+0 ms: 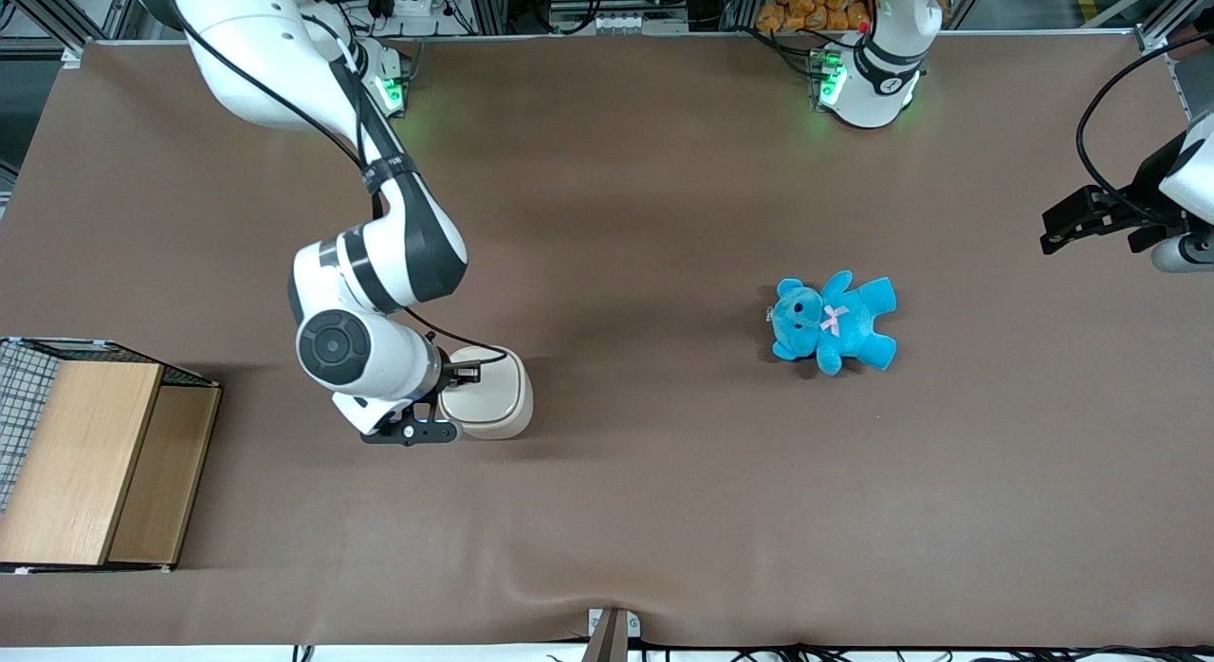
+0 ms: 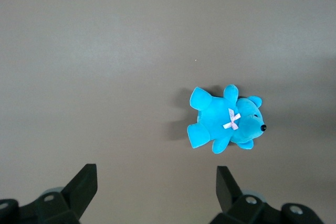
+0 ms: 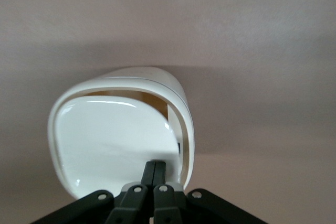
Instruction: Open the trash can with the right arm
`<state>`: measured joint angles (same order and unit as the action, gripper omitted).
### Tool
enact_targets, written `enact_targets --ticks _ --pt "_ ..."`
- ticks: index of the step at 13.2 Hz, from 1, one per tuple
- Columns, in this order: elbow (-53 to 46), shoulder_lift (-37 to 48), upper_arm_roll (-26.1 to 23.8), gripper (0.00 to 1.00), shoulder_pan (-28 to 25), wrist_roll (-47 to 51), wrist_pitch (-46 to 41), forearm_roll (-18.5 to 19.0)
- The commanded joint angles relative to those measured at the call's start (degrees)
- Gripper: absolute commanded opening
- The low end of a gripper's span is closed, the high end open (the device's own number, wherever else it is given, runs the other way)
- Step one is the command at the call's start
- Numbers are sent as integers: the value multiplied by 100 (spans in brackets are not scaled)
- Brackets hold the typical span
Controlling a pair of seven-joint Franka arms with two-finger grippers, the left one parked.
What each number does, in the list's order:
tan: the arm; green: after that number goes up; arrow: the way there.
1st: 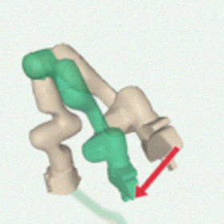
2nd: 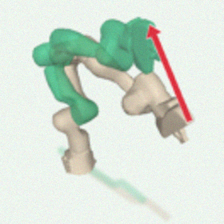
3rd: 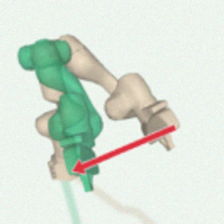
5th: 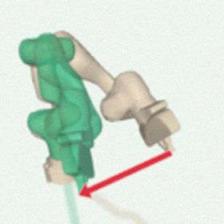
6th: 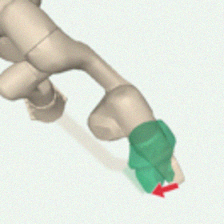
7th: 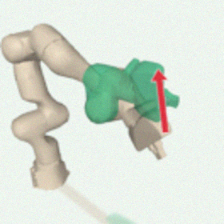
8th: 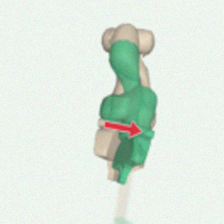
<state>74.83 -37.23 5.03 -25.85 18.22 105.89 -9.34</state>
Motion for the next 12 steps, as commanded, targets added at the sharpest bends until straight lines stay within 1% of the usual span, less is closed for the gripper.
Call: enact_targets --ticks 1,3,4,6,7,8,9,10,11,12 --pt "111 645 25 0 10 68 -278 46" --pt "111 936 33 0 149 15 -585 55" --pt "111 1024 33 0 342 -3 -743 64" --pt "119 1174 33 0 693 -431 -981 99" --pt "119 1262 33 0 878 -712 -1130 247" --pt "119 1350 25 10 1089 -993 -1236 379" --pt "128 1437 33 38 1221 -1301 -1289 450" --pt "154 1508 25 95 1405 -1539 -1273 468" --pt "120 1543 16 100 1616 -1602 -1255 459" --pt "119 1639 25 100 1696 -1603 -1290 468"
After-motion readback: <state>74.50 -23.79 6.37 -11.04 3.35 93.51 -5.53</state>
